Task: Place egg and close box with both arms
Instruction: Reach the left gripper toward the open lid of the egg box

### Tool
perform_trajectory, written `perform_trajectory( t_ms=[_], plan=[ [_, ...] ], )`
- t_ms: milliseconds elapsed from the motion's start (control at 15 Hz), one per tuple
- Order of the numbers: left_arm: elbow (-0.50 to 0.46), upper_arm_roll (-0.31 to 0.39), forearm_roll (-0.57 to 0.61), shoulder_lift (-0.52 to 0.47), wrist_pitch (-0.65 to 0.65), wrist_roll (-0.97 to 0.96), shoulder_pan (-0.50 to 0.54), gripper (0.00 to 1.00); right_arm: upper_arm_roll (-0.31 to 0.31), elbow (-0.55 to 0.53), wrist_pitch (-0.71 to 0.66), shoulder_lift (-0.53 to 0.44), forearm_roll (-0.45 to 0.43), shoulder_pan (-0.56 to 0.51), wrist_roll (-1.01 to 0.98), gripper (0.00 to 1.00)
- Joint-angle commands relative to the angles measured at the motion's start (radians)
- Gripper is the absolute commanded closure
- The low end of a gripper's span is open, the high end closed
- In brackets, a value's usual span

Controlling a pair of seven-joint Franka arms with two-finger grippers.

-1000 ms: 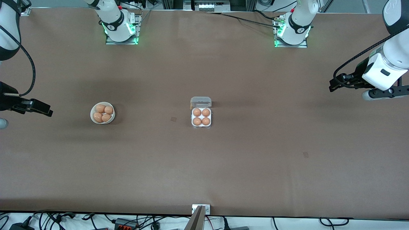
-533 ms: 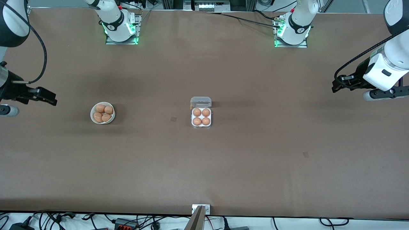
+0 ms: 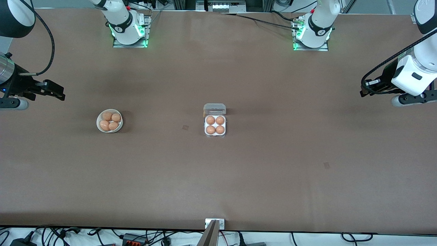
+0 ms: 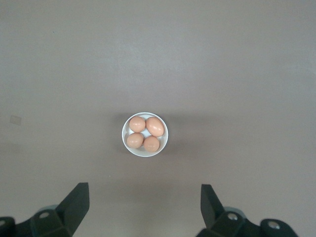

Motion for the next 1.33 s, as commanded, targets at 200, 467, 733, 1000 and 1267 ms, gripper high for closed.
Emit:
perform_trajectory(
  t_ms=[200,467,733,1000,1267],
  plan=[
    [0.049,-0.067,0.015,0.009,-0.096,-0.032,-0.001,1.00,0.006,0.008,0.008,-0.014,0.003,-0.010,-0.023,0.00],
    [0.054,-0.145,0.014,0.020,-0.089,-0.040,-0.003,1.00,0.002,0.010,0.007,-0.014,0.004,-0.010,-0.023,0.00],
    [0.077,-0.149,-0.087,0.070,-0.093,-0.037,-0.052,1.00,0.005,0.011,0.004,-0.016,0.004,-0.007,-0.022,0.00],
    [0.158,-0.149,-0.114,0.171,-0.092,-0.121,-0.180,1.00,0.008,0.017,0.004,-0.019,0.003,-0.015,-0.011,0.00],
    [0.218,-0.147,-0.126,0.286,-0.053,-0.236,-0.312,1.00,0.017,0.017,0.007,-0.019,0.021,-0.061,-0.023,0.00]
  ],
)
